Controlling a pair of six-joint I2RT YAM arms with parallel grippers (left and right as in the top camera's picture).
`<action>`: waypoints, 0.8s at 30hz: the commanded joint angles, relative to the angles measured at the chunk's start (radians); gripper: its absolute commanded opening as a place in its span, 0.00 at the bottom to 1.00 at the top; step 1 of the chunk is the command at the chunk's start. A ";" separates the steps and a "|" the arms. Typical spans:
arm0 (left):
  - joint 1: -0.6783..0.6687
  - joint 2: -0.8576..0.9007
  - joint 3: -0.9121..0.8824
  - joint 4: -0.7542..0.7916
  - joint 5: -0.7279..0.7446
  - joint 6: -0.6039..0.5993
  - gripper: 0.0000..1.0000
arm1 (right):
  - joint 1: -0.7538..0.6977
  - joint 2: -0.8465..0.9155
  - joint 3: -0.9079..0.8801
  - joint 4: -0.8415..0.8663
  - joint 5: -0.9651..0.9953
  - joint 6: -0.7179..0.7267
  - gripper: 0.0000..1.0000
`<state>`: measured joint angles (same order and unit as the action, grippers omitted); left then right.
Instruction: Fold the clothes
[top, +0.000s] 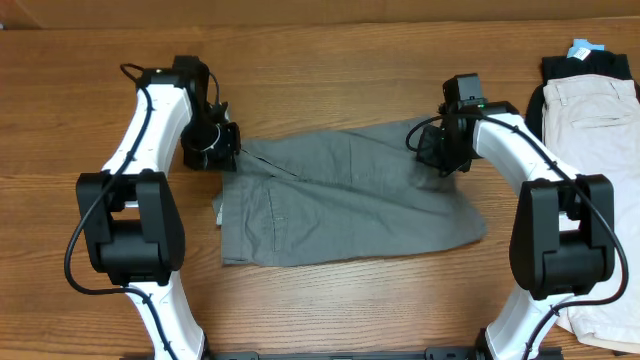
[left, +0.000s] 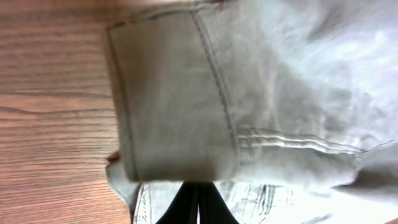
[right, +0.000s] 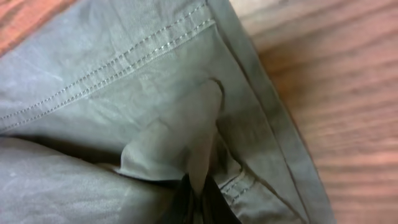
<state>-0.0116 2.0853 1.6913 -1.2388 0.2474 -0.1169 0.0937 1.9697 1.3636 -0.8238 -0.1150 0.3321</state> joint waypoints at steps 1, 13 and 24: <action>-0.006 -0.094 0.051 -0.002 -0.010 0.005 0.04 | -0.020 -0.074 0.071 -0.023 0.016 0.009 0.04; 0.013 -0.109 0.037 -0.025 -0.087 -0.026 0.95 | -0.021 -0.107 0.085 -0.058 0.016 0.009 0.04; 0.012 0.064 0.037 0.080 0.017 -0.018 0.80 | -0.021 -0.107 0.085 -0.065 0.016 0.009 0.04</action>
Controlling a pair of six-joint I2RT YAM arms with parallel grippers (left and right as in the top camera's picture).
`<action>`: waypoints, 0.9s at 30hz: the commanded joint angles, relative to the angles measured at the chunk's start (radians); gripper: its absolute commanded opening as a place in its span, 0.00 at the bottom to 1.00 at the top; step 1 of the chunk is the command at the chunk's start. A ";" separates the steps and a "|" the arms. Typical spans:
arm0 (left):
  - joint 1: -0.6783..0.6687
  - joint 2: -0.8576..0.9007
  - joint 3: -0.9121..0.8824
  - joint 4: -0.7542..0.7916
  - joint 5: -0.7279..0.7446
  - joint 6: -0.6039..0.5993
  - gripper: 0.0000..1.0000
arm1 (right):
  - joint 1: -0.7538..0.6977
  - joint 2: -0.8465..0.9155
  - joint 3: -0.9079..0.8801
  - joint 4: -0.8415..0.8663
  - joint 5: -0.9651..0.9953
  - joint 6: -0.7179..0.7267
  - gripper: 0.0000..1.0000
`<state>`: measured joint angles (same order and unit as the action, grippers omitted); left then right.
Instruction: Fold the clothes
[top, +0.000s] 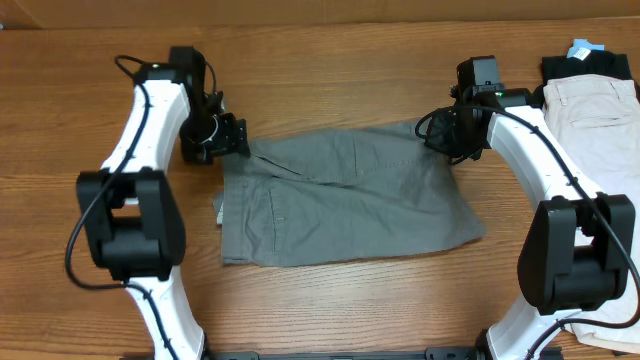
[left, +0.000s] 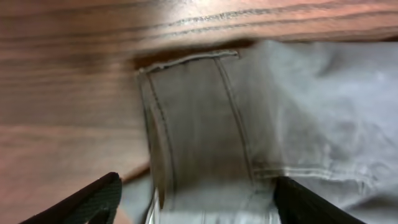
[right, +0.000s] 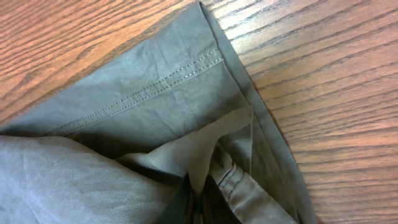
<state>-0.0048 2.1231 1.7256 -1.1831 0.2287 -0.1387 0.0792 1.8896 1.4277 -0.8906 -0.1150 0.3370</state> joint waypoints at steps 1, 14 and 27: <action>0.005 0.028 0.003 0.033 0.045 0.004 0.75 | -0.006 -0.027 0.021 0.002 0.016 0.004 0.04; 0.005 0.020 0.008 0.039 0.093 0.005 0.04 | -0.006 -0.027 0.021 0.005 0.016 0.021 0.04; 0.005 -0.332 0.077 -0.059 0.070 0.000 0.04 | -0.010 -0.102 0.176 -0.145 0.006 0.039 0.04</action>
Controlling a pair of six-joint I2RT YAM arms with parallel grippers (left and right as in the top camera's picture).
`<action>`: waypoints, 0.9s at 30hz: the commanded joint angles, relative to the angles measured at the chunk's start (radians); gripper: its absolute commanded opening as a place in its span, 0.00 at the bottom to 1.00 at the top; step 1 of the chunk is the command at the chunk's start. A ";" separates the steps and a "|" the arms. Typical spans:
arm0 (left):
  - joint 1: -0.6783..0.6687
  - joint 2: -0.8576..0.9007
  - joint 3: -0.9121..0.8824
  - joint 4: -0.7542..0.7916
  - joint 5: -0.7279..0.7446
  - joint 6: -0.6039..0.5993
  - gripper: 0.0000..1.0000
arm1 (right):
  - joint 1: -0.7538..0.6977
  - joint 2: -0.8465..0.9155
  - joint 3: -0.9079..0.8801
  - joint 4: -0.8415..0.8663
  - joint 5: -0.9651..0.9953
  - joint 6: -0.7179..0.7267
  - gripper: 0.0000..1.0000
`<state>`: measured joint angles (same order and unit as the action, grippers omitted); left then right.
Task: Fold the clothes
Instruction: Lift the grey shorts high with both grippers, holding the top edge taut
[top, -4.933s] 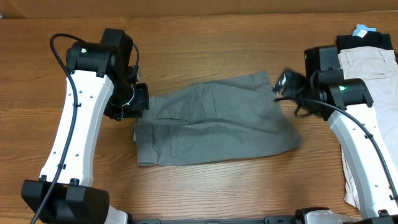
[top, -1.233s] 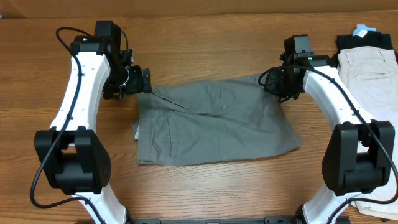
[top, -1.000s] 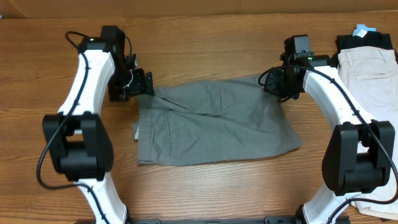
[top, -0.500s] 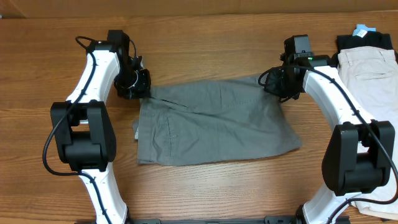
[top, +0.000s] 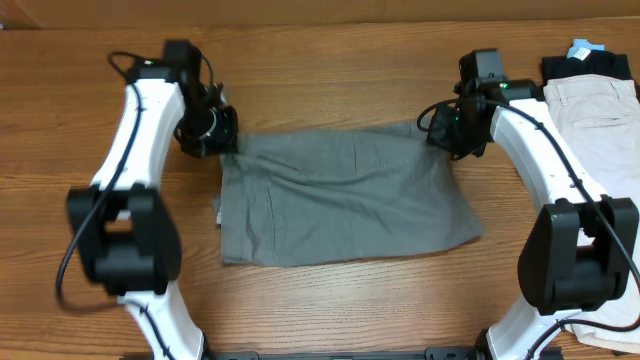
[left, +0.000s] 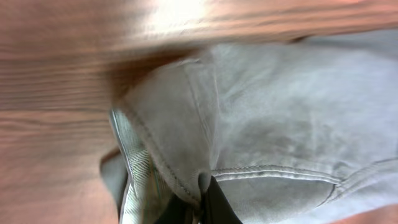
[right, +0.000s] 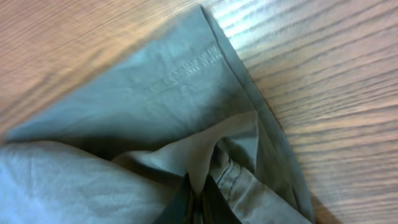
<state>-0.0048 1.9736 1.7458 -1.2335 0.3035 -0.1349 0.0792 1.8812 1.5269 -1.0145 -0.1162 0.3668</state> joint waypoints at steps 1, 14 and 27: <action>0.005 -0.224 0.057 -0.013 -0.017 -0.006 0.04 | -0.010 -0.109 0.092 -0.035 0.010 0.010 0.04; 0.005 -0.679 0.080 -0.077 -0.135 -0.082 0.04 | -0.053 -0.421 0.233 -0.216 0.026 0.012 0.04; 0.005 -0.824 0.532 -0.219 -0.236 -0.124 0.04 | -0.064 -0.732 0.397 -0.301 0.075 0.028 0.04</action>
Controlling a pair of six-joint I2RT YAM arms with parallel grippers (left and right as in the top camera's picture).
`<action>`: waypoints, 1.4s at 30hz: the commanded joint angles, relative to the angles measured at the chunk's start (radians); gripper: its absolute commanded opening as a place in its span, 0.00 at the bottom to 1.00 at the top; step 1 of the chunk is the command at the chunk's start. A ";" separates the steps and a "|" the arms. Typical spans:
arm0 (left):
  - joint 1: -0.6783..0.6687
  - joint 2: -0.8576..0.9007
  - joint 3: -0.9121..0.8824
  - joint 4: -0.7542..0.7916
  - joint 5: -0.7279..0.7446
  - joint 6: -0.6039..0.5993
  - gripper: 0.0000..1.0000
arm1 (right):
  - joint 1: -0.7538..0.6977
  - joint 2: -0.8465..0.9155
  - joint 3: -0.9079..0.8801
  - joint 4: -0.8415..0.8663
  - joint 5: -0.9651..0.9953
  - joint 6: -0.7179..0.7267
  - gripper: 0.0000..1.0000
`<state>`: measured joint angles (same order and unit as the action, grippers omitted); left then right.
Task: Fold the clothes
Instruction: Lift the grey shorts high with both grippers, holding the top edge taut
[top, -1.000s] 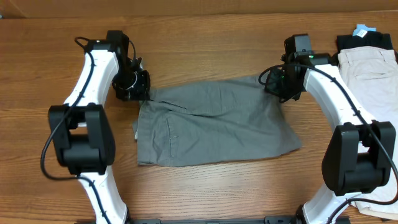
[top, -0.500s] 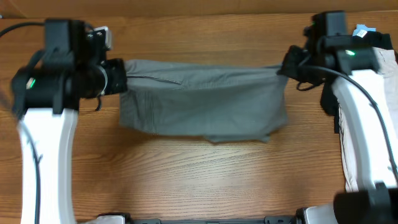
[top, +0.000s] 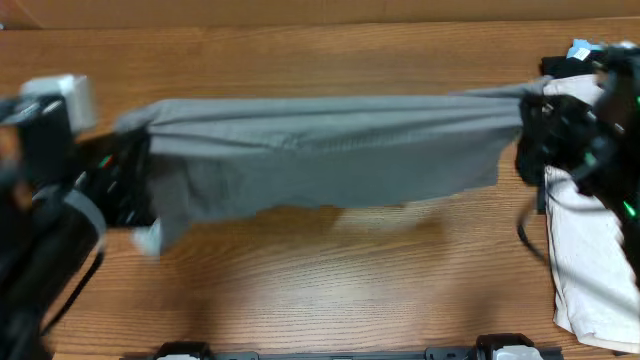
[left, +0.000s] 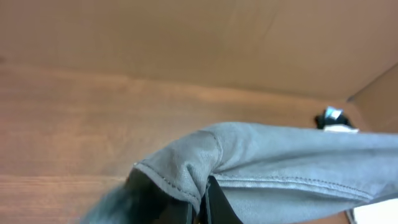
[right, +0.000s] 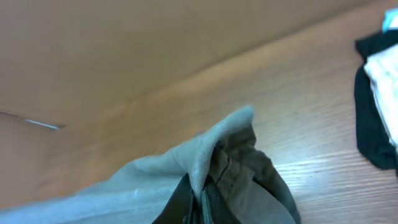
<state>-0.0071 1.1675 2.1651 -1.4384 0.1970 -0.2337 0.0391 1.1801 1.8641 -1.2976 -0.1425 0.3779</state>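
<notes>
The grey shorts (top: 330, 150) hang stretched wide above the wooden table, lifted off it and held at both ends. My left gripper (top: 135, 165) is shut on the left end, its fold of cloth (left: 186, 168) pinched between the jaws (left: 198, 208). My right gripper (top: 530, 130) is shut on the right end, where the cloth (right: 205, 155) bunches over the jaws. Both arms look blurred in the overhead view.
A cream garment (top: 595, 250) lies at the table's right edge, with a black garment (top: 565, 65) and a blue tag (top: 582, 48) behind it. The same black and cream clothes (right: 373, 106) show in the right wrist view. A brown wall backs the table.
The shorts lay flat on the table with both grippers shut on their far corners. Now they are raised off the table and pulled out wide, both grippers higher and farther apart.
The shorts lay rumpled with both grippers shut on their far edge. Then the left gripper was open at the left corner while the right stayed shut. Then both were shut and the shorts lay flatter. Now the shorts hang stretched in the air.
</notes>
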 joint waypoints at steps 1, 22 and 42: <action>0.007 -0.018 0.163 -0.033 -0.130 -0.029 0.04 | -0.024 -0.039 0.094 -0.044 0.100 0.016 0.04; 0.008 0.265 0.324 -0.011 -0.261 -0.058 0.04 | -0.024 0.141 0.331 -0.003 0.134 0.021 0.04; 0.009 0.566 0.440 0.598 -0.421 -0.066 0.04 | -0.132 0.385 0.543 0.280 0.126 -0.029 0.04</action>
<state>-0.0517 1.8332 2.5465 -0.8371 0.0071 -0.3153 0.0002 1.6245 2.3348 -0.9859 -0.1707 0.3912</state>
